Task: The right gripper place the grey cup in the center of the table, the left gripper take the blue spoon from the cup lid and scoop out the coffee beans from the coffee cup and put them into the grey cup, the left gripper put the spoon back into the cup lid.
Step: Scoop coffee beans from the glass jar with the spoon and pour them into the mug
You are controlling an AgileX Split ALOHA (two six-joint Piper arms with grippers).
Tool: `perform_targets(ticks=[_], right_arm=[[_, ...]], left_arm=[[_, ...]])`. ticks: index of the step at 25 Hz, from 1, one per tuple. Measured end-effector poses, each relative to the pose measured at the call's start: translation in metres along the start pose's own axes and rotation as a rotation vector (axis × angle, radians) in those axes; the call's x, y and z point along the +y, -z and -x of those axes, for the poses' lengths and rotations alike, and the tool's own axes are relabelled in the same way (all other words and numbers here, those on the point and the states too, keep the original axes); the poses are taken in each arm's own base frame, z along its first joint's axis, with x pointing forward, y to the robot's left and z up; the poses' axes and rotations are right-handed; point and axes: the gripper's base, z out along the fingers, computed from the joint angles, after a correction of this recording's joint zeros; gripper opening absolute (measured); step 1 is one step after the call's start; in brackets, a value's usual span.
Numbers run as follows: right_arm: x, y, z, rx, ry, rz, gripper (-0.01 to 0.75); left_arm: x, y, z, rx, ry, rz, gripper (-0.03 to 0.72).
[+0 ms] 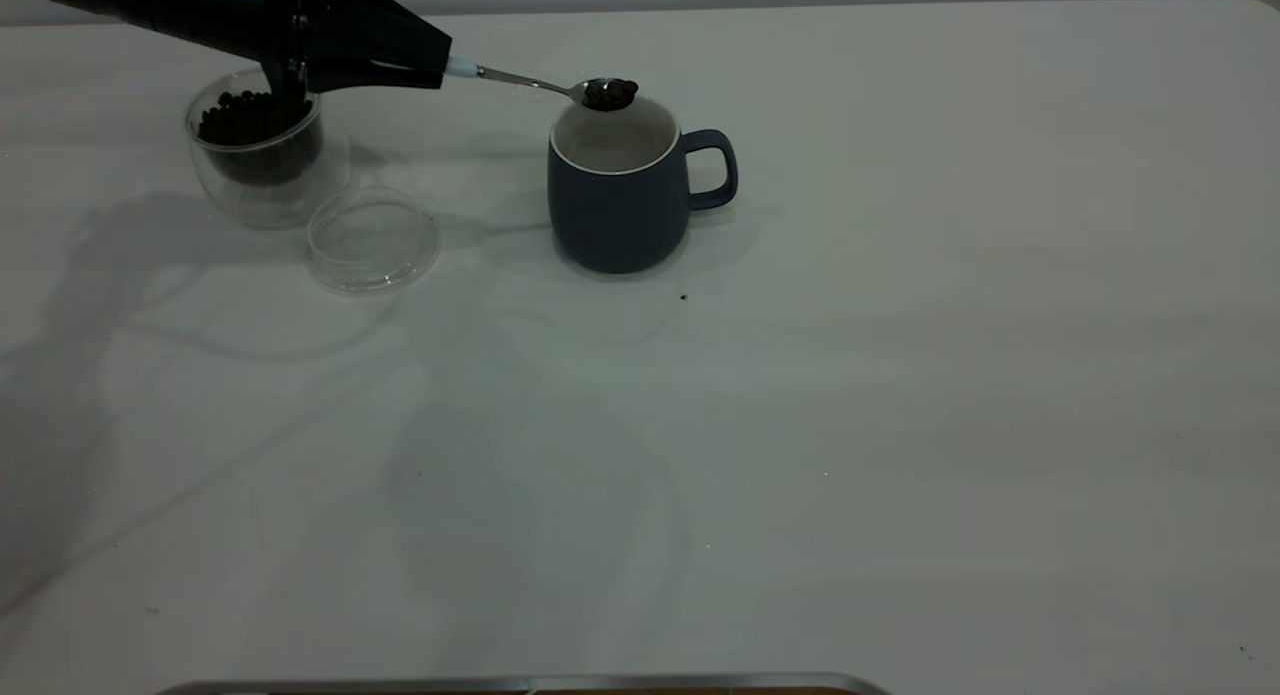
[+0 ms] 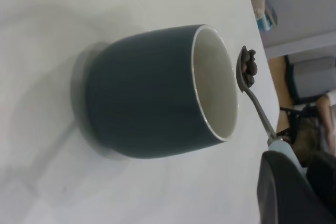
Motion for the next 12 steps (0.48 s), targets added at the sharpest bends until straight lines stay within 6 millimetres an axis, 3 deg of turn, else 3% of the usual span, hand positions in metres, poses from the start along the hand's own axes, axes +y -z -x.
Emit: perform_targets(ticks=[7, 12], right_arm=[[0.0000, 0.0000, 0.0000, 0.000, 0.000, 0.000, 0.455], [0.0000, 0.0000, 0.0000, 0.000, 0.000, 0.000, 0.452]], left_arm=[[0.0010, 0.0000, 0.0003, -0.002, -0.269, 0.011, 0.127], [0.0094, 0.0006, 0.0045, -0.023, -0.492, 0.113, 0.127]])
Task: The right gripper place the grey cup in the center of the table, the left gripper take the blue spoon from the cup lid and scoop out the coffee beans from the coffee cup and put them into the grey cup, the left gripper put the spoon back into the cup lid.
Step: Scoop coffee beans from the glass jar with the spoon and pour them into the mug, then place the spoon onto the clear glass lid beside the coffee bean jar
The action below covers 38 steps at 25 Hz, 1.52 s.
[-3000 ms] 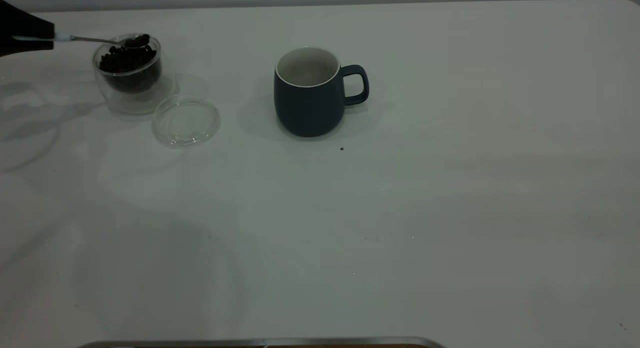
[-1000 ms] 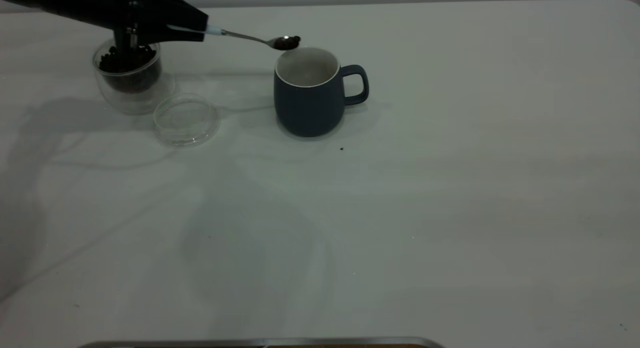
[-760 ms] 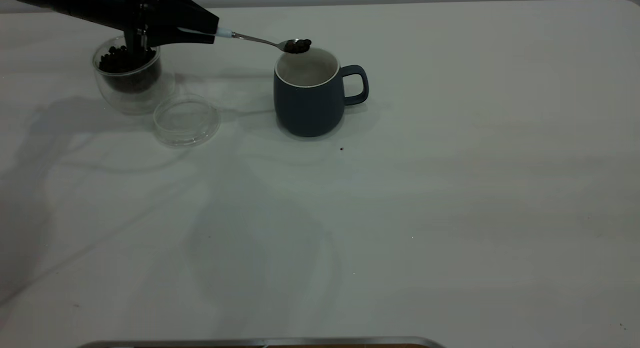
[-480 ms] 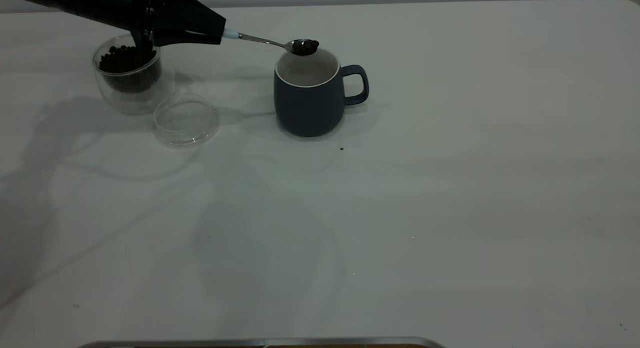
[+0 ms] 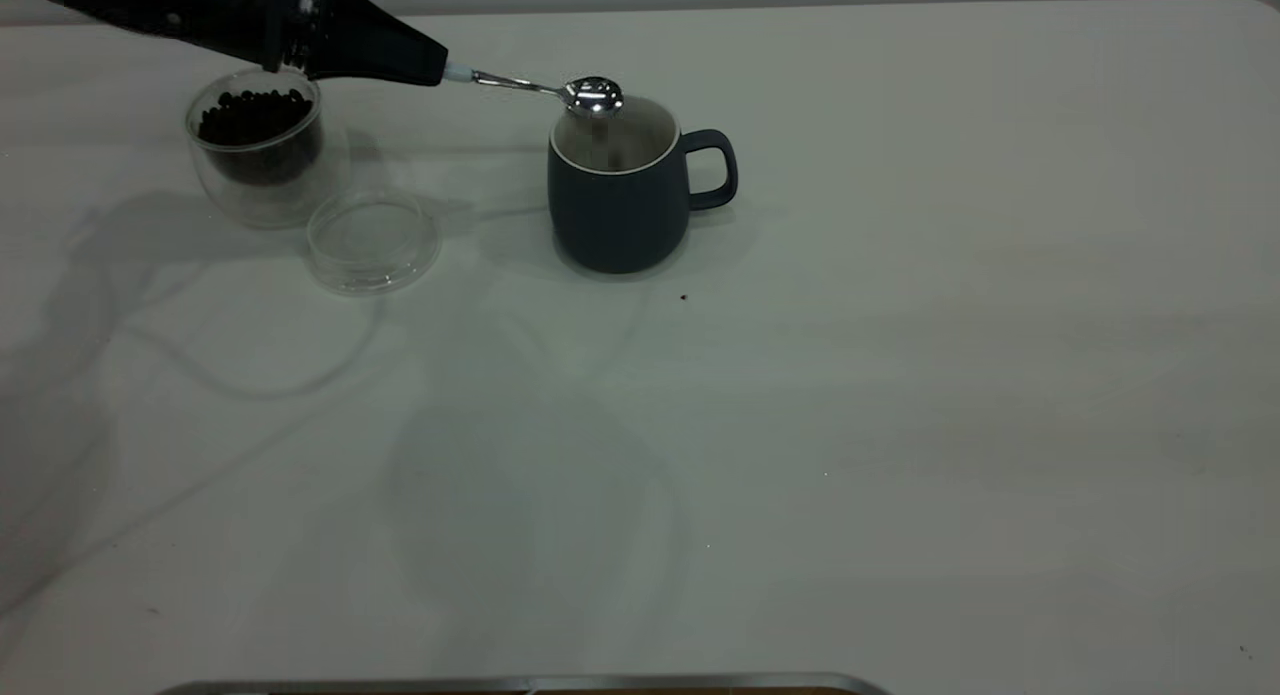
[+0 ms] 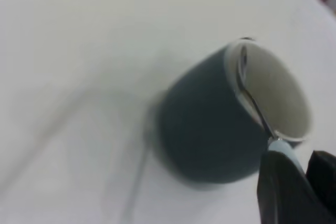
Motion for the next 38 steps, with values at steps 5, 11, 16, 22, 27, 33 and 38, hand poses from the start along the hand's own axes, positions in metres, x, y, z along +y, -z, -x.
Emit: perform_targets(ticks=[5, 11, 16, 22, 27, 33, 38], right_arm=[[0.000, 0.000, 0.000, 0.000, 0.000, 0.000, 0.452], [0.000, 0.000, 0.000, 0.000, 0.000, 0.000, 0.452], [0.000, 0.000, 0.000, 0.000, 0.000, 0.000, 0.452], [0.000, 0.000, 0.000, 0.000, 0.000, 0.000, 0.452], [0.000, 0.000, 0.000, 0.000, 0.000, 0.000, 0.452], [0.000, 0.000, 0.000, 0.000, 0.000, 0.000, 0.452], [0.000, 0.000, 0.000, 0.000, 0.000, 0.000, 0.452]], left_arm=[[0.000, -0.004, 0.002, -0.011, -0.061, 0.017, 0.127], [-0.010, 0.006, 0.012, -0.080, 0.088, -0.090, 0.127], [-0.011, 0.047, 0.027, -0.087, 0.265, -0.042, 0.127], [-0.022, 0.103, 0.036, 0.027, 0.401, 0.071, 0.127], [-0.022, 0.131, 0.021, 0.195, 0.522, 0.193, 0.127], [-0.014, 0.128, 0.001, 0.304, 0.610, 0.233, 0.127], [-0.004, 0.118, -0.016, 0.322, 0.695, 0.218, 0.127]])
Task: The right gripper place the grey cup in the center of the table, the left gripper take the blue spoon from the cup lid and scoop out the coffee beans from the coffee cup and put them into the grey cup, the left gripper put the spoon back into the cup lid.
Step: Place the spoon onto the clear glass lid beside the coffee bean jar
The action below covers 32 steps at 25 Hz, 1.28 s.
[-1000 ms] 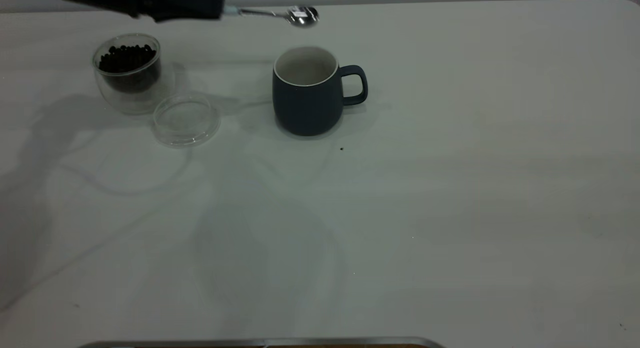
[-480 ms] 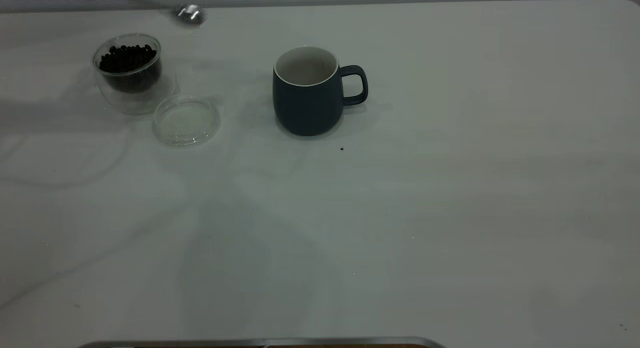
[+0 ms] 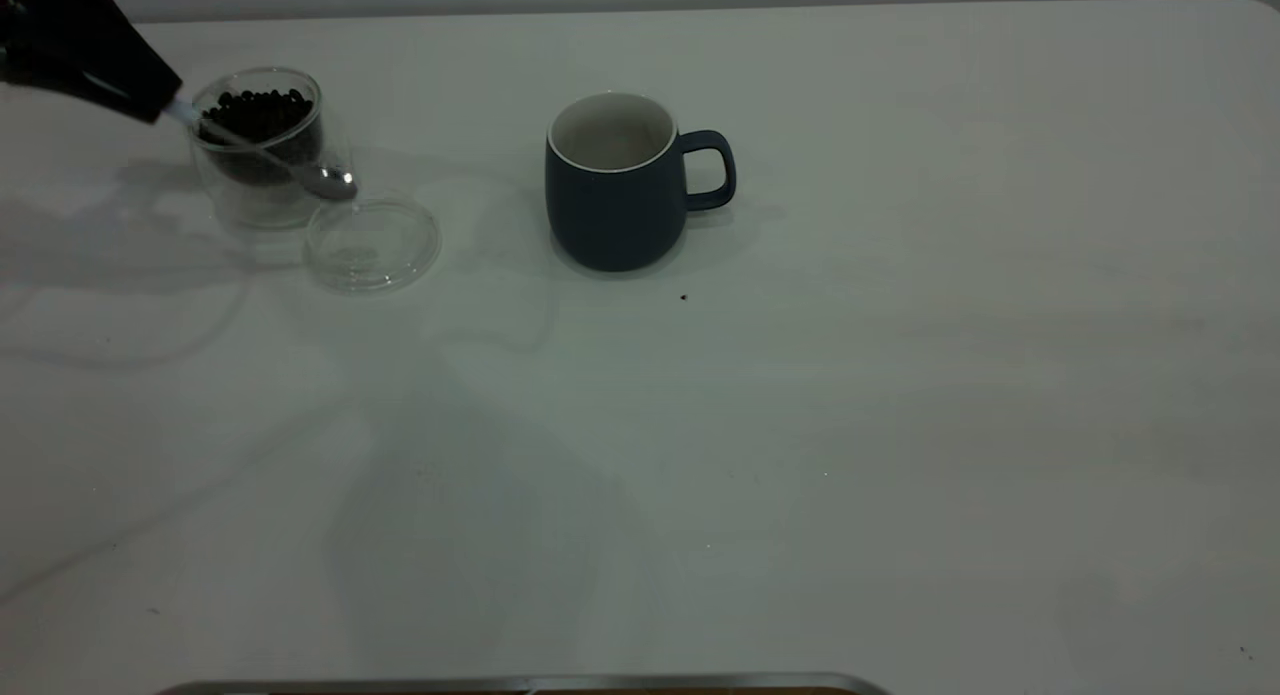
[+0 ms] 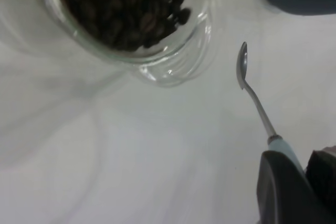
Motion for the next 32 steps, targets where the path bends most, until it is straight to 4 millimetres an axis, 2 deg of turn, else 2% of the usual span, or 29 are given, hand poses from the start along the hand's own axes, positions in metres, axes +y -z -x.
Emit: perform_targets(ticks=[9, 20, 32], right_arm=[[0.000, 0.000, 0.000, 0.000, 0.000, 0.000, 0.452], [0.000, 0.000, 0.000, 0.000, 0.000, 0.000, 0.452], [0.000, 0.000, 0.000, 0.000, 0.000, 0.000, 0.452]], left_arm=[[0.023, -0.028, -0.014, -0.012, 0.125, 0.038, 0.127], [0.037, -0.052, -0.021, -0.004, 0.178, -0.022, 0.127], [0.042, -0.058, -0.021, -0.023, 0.194, -0.031, 0.127]])
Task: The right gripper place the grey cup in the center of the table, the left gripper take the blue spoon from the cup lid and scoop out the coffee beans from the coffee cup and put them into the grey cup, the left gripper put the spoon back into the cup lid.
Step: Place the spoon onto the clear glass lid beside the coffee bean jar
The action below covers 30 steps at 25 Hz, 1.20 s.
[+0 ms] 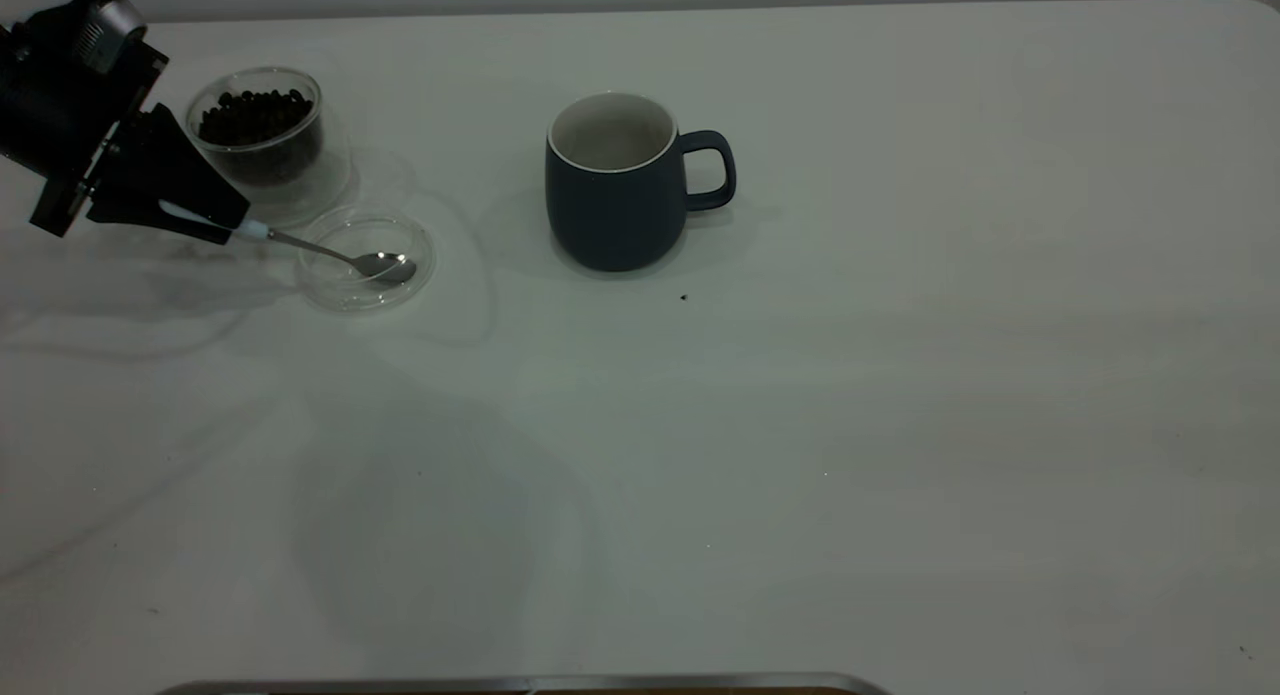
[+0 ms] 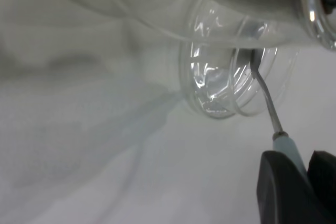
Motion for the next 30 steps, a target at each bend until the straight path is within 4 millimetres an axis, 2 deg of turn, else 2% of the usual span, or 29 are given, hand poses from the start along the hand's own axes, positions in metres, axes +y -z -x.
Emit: perform_targets(ticks=[4, 7, 15, 18, 24, 28, 30], right_arm=[[0.000, 0.000, 0.000, 0.000, 0.000, 0.000, 0.452], [0.000, 0.000, 0.000, 0.000, 0.000, 0.000, 0.451], [0.000, 0.000, 0.000, 0.000, 0.000, 0.000, 0.451], [0.000, 0.000, 0.000, 0.000, 0.000, 0.000, 0.451], [0.000, 0.000, 0.000, 0.000, 0.000, 0.000, 0.451], [0.000, 0.000, 0.000, 0.000, 0.000, 0.000, 0.451], [0.000, 0.000, 0.000, 0.000, 0.000, 0.000, 0.451]], left_arm=[[0.000, 0.000, 0.000, -0.002, 0.000, 0.002, 0.130], [0.002, -0.001, 0.001, -0.015, 0.001, 0.017, 0.169], [0.010, -0.002, 0.003, -0.033, -0.011, 0.084, 0.467], [0.010, -0.002, 0.003, -0.031, -0.013, 0.087, 0.530], [0.015, 0.007, 0.006, -0.027, -0.035, 0.130, 0.553], [0.021, 0.033, 0.008, -0.044, 0.018, 0.113, 0.553], [0.015, 0.052, 0.008, -0.044, 0.038, 0.090, 0.553]])
